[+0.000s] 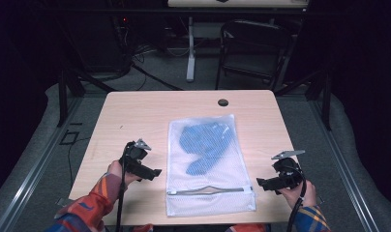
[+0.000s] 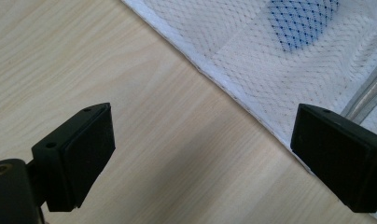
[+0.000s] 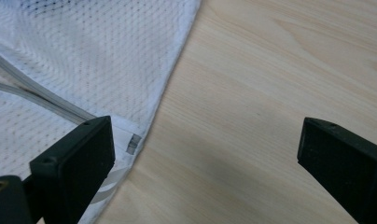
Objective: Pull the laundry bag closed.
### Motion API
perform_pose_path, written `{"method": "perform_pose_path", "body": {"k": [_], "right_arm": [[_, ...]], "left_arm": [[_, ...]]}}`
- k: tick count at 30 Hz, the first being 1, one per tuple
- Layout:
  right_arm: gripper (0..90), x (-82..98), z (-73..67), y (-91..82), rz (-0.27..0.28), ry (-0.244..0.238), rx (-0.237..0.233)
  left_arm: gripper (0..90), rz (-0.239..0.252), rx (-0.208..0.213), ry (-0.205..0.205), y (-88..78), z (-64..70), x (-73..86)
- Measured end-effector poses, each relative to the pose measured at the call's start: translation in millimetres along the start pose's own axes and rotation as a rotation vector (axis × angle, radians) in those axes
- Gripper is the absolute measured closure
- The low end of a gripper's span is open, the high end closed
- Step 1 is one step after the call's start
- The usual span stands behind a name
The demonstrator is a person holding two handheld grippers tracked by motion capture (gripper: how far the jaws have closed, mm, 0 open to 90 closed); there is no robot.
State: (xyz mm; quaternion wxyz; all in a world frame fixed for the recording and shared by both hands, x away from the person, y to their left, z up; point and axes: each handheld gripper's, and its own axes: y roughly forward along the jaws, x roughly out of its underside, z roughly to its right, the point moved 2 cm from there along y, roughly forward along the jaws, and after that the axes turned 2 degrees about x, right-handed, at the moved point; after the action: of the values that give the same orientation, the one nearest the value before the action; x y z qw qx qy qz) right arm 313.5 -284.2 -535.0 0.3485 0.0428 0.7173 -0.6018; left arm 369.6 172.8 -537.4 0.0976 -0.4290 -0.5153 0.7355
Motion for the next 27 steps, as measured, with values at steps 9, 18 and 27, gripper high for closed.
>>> {"method": "perform_pose_path", "body": {"k": [9,18,27], "right_arm": [[5.7,-6.6,-13.4,-3.6,0.024,-0.035,-0.059],[8.3,-16.8,-35.9,-5.2,0.055,-0.062,-0.122],[7.0,-25.8,-62.9,1.6,0.031,-0.113,-0.177]], "left_arm": [[7.3,-0.004,0.013,0.009,0.9,2.6,-0.7],[7.9,-0.013,0.03,0.018,5.0,6.7,-4.0],[6.7,-0.018,0.035,0.032,8.3,9.9,-6.9]]}}
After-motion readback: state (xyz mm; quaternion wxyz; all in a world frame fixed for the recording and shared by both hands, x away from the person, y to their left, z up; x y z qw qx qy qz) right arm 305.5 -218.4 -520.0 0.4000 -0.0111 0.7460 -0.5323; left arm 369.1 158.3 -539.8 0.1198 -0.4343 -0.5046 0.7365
